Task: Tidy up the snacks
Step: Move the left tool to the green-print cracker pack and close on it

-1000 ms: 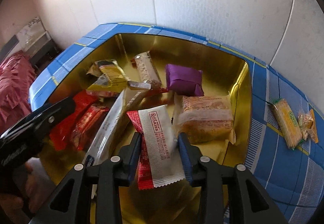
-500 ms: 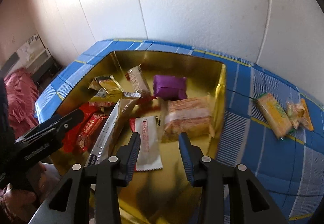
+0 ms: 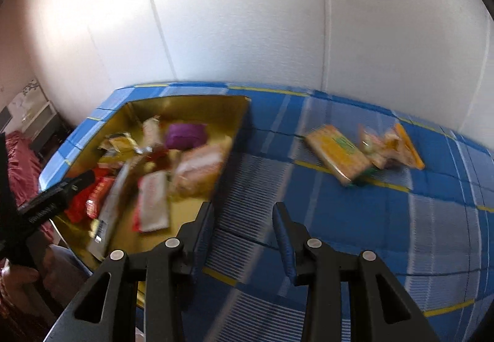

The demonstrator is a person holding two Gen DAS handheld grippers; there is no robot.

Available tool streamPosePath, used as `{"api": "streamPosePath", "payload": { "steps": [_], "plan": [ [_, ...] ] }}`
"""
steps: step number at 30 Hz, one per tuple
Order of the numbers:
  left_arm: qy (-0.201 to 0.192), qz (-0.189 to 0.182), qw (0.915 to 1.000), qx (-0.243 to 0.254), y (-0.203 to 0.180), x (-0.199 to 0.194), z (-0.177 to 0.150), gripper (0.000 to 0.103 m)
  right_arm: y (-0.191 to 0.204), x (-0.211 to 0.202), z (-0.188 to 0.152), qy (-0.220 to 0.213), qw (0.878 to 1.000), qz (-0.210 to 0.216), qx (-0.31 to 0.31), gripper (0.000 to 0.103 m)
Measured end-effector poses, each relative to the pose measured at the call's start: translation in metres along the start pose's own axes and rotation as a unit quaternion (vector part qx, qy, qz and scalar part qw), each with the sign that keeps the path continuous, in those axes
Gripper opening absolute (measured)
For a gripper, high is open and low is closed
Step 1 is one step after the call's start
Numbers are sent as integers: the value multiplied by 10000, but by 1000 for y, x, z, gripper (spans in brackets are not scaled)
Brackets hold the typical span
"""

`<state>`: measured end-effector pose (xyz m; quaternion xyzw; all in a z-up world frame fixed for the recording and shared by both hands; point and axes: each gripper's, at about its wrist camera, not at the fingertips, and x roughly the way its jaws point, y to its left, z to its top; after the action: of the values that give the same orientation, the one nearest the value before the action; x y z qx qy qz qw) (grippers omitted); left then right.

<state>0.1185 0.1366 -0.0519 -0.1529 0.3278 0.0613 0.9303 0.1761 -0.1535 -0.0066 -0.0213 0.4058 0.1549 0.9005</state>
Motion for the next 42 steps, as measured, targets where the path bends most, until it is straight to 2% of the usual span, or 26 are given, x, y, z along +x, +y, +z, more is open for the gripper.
{"api": "streamPosePath", "payload": {
  "steps": [11, 16, 20, 24, 30, 35, 39, 42],
  "plan": [
    [-141, -39, 9973, 726, -45, -7, -10, 86, -74, 7, -27, 67, 9978, -630, 216, 40],
    [-62, -275, 9947, 990, -75, -18, -17, 86, -99, 12, -25, -41, 9953, -965, 110, 40],
    [-72, -417, 9909, 1274, -108, -31, -17, 86, -117, 6, -32, -265, 9950, -869, 404, 40],
    [233, -906, 9891, 1140, -148, -33, -5, 91, -125, -3, -32, -301, 9949, -692, 671, 40],
    [782, -1079, 9858, 1019, -220, -5, 13, 93, -132, -16, -32, -288, 9930, -878, 739, 40],
    [1546, -771, 9821, 745, -260, 56, 18, 92, -154, -18, -36, -135, 9876, -1154, 1055, 40],
    [1685, -470, 9806, 882, -283, 93, 18, 92, -173, -24, -39, -96, 9848, -1025, 1402, 40],
    [1487, -209, 9817, 1175, -299, 109, 21, 92, -180, -28, -41, -80, 9833, -1012, 1512, 40]
  ]
}}
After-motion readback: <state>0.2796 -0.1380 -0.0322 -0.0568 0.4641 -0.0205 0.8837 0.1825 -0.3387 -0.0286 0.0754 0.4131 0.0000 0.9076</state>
